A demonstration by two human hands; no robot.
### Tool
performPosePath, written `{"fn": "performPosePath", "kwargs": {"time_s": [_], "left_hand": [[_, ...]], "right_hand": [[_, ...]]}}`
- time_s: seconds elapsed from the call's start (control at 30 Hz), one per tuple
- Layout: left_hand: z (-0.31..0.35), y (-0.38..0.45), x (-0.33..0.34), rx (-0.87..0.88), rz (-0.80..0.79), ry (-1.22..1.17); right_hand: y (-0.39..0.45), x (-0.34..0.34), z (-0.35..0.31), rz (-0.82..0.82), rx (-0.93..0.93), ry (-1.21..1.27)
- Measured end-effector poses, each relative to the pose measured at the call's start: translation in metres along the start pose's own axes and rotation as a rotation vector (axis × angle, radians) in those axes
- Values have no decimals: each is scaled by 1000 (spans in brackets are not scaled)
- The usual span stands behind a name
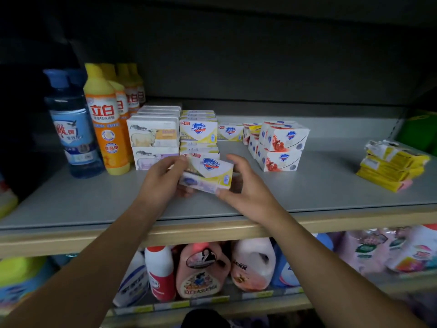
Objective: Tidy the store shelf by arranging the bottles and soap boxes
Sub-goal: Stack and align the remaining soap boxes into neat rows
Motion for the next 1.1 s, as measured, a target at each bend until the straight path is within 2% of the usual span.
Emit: {"fn": "performPosePath", "kwargs": {"time_s": [0.07, 0.17, 0.33, 0.5, 0.63, 0.7, 0.77, 0.87, 1.0, 1.1], "left_hand": [[3, -2, 3, 12, -36, 42], [5, -4, 12, 28, -112, 252], [3, -3, 10, 24, -88, 382], [1, -3, 10, 25, -92, 366], [5, -6, 12, 40, -77, 279], [4, -7, 9, 20, -39, 200], [3, -6, 6, 13, -20, 188], [4, -4, 6, 52, -65, 215], [4, -4, 6, 82, -107, 139], [0, -3, 8, 61, -175, 106]], "right_hand": [[-4, -6, 10, 37, 96, 75], [-7, -18, 17, 113, 201, 79], [-7, -22, 19, 153, 268, 109], [-9, -24, 18, 169, 216, 136], [-6, -18, 19, 148, 128, 390], [-5, -16, 14, 102, 42, 551], [-4, -13, 10, 36, -17, 610], [-4, -12, 11, 6, -19, 588], [-3, -19, 20, 95, 30, 304], [-3, -21, 26, 148, 82, 283]]}}
Point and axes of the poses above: each hand's wrist, its own y-axis towards the middle knuckle, its own x-axis out of the palm, z = x × y, the point moved 10 cm from there along y, towards the middle knuckle, and after that the axes turned 9 degrees about -z, right-handed, at the moved point
